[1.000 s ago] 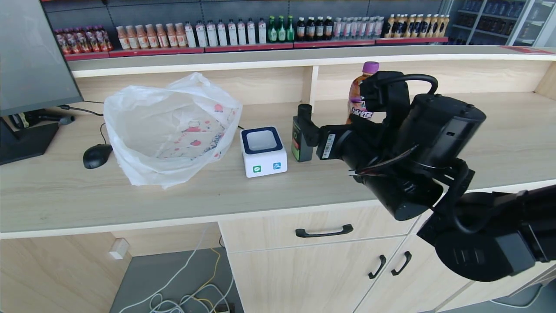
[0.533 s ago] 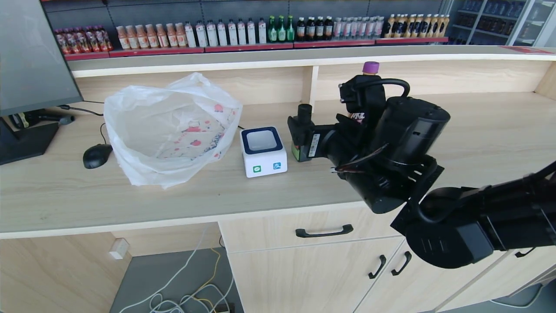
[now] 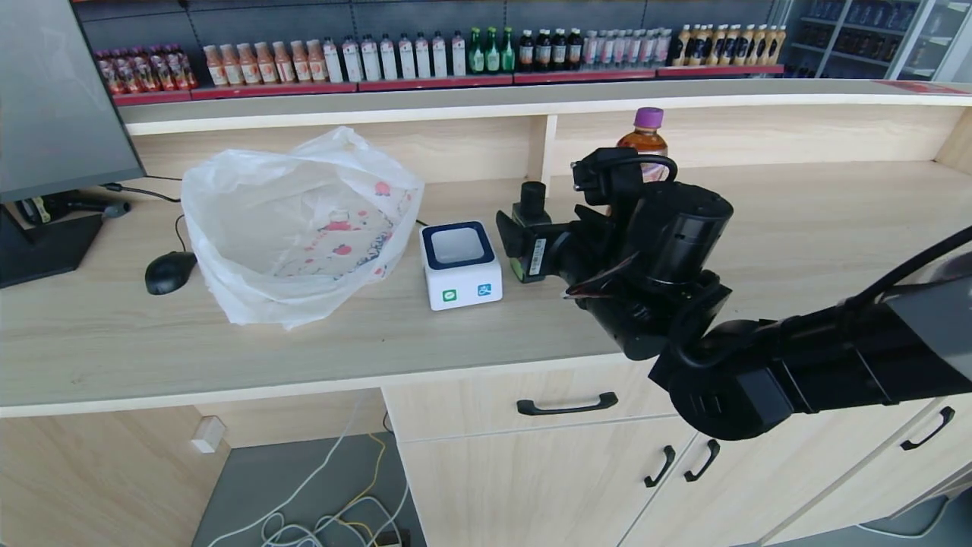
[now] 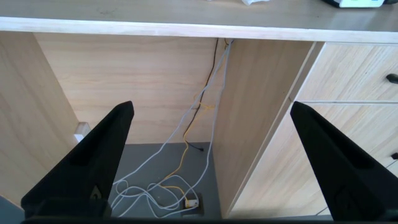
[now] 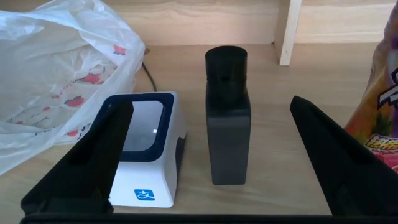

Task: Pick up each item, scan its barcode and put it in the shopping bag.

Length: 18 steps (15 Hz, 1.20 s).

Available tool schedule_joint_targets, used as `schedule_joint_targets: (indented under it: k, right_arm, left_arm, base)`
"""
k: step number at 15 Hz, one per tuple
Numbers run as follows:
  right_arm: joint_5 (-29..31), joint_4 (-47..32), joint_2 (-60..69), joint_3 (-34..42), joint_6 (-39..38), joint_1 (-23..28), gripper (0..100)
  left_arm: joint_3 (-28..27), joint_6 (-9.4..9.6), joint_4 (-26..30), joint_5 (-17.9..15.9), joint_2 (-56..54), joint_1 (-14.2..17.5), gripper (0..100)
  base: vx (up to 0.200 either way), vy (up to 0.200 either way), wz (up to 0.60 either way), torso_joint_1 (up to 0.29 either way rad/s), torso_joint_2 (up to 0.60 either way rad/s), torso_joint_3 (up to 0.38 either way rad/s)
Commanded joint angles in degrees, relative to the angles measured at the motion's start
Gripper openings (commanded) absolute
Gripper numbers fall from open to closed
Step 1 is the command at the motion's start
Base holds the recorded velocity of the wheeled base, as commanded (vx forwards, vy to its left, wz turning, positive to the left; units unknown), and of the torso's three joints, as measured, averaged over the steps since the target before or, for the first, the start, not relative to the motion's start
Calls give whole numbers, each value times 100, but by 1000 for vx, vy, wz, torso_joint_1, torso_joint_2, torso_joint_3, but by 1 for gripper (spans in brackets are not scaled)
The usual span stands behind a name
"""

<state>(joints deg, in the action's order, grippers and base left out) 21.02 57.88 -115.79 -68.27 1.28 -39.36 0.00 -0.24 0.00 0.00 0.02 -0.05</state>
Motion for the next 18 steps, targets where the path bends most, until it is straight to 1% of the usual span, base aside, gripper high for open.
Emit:
schedule_joint_targets:
  k: [1,3,8,9,16,18]
  right_arm:
    - [-80,-5,-243,-248,30,175,100]
    - [-309,-110,-357,-512,39,306,100]
    - [-449,-690,-533,-1171,39,298,100]
    - [-555,-752,-585,-1277,39,298,100]
    - [-660,-813,-911,-1505,30,386,100]
    - [-678,-813,-1069,-1672,13,517,100]
  left_arm:
    - [0,-2,0,0,-2,5,100]
    - [0,-2,0,0,-2,5,100]
    - [0,-2,0,0,-2,5,100]
    - [0,-2,0,0,-2,-4,100]
    - [0,-2,0,0,-2,-4,100]
    - [0,-2,0,0,-2,-4,100]
  base:
    - [0,0,0,0,0,0]
    - [0,0,0,0,0,0]
    - [0,0,0,0,0,0]
    - [0,0,0,0,0,0]
    - [0,0,0,0,0,0]
    - [0,0,0,0,0,0]
